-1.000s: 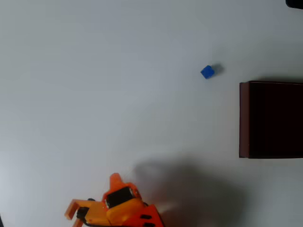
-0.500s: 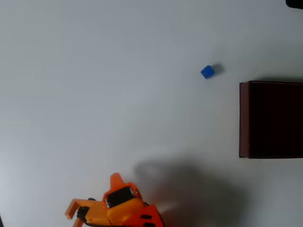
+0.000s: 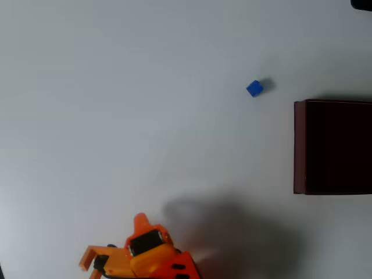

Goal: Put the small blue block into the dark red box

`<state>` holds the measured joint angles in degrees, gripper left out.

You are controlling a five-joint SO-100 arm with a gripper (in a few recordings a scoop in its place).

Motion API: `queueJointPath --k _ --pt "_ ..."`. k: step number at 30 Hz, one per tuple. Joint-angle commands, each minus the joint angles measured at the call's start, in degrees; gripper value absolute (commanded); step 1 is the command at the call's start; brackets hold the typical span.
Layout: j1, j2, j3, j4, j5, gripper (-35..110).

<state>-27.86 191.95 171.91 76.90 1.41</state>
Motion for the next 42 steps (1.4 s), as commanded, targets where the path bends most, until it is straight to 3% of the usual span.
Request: queueJointPath --k 1,7,15,19,27,42 --pt "-0.5 0.4 0.4 0.4 1.0 0" --pt "0.4 0.5 0.4 0.3 4.5 0" --pt "6.3 0.5 -0.1 -2.7 19.2 2" --pt "12.9 -2.4 -8.1 -1.9 26.1 6" --pt "27.2 -41.9 -35.6 -2.1 28.2 14" --pt "36.5 -85.2 -77.3 5.5 33.0 24"
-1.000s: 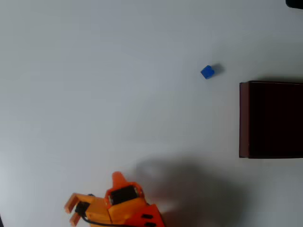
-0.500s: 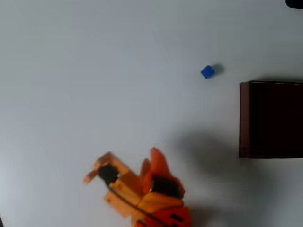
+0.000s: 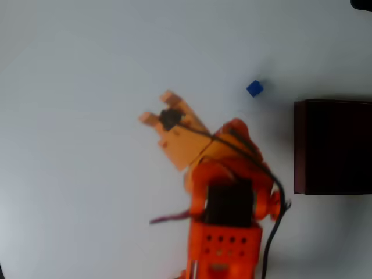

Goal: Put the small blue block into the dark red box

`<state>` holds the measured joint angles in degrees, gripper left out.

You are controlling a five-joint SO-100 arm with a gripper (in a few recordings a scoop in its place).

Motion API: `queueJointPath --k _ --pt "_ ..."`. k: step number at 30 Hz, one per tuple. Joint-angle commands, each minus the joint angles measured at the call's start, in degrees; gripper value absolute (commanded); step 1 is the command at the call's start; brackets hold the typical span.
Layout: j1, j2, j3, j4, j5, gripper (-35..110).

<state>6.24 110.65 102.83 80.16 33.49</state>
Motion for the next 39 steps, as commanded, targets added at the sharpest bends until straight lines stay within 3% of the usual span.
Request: queueJointPath --k 1,15,27,39 --pt "3.0 -5.8 -10.4 2.5 1.0 24" --pt "10.9 -34.6 -44.1 15.0 -4.1 23" --pt "10.5 -53.7 -66.0 21.4 -6.2 23" --pt "10.5 -62.1 -76.6 24.5 -5.0 22"
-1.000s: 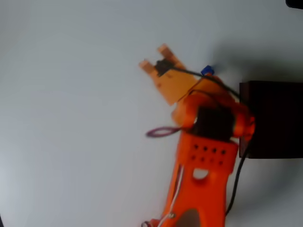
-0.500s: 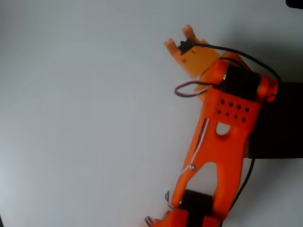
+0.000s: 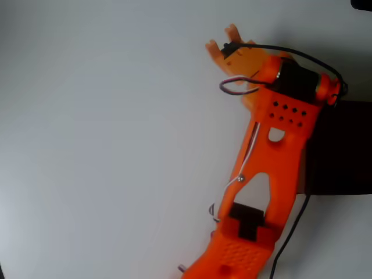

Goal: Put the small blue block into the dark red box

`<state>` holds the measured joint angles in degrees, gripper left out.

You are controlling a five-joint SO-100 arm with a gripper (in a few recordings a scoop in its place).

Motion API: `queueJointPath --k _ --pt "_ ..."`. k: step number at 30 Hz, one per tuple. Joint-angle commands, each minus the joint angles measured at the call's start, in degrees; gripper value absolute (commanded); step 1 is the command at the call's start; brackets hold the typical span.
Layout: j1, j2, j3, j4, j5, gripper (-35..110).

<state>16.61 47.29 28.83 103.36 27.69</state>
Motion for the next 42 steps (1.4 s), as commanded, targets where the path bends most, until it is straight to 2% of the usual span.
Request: queueJointPath --k 1,15,42 --pt "0.0 1.1 -2.5 1.4 1.1 22" --pt "-2.9 -3.7 -4.9 1.4 3.3 22" --pt "-0.1 -14.7 -13.5 1.6 3.4 22"
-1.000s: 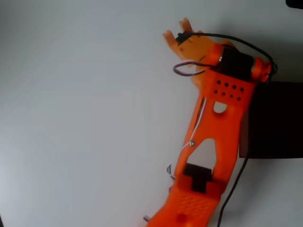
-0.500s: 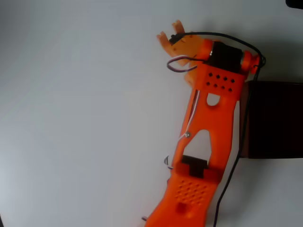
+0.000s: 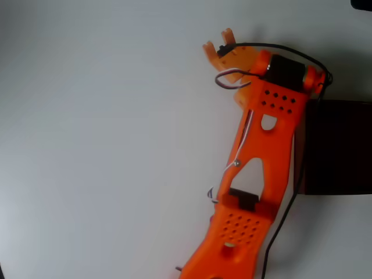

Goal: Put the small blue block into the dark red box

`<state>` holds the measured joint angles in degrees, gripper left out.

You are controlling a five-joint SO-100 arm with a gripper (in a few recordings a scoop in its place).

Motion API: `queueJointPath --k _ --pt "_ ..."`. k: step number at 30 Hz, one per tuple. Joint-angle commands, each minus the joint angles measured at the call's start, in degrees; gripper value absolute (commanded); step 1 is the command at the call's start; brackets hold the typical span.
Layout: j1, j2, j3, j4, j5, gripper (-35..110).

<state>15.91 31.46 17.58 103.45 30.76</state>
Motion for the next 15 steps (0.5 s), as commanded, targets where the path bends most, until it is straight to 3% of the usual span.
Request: queueJointPath --k 1,11,15 --pt "0.6 0.9 -2.5 1.5 0.4 22" --pt "0.4 0.4 -3.9 1.6 1.3 21" --pt "0.6 0.4 -4.2 1.6 1.6 11"
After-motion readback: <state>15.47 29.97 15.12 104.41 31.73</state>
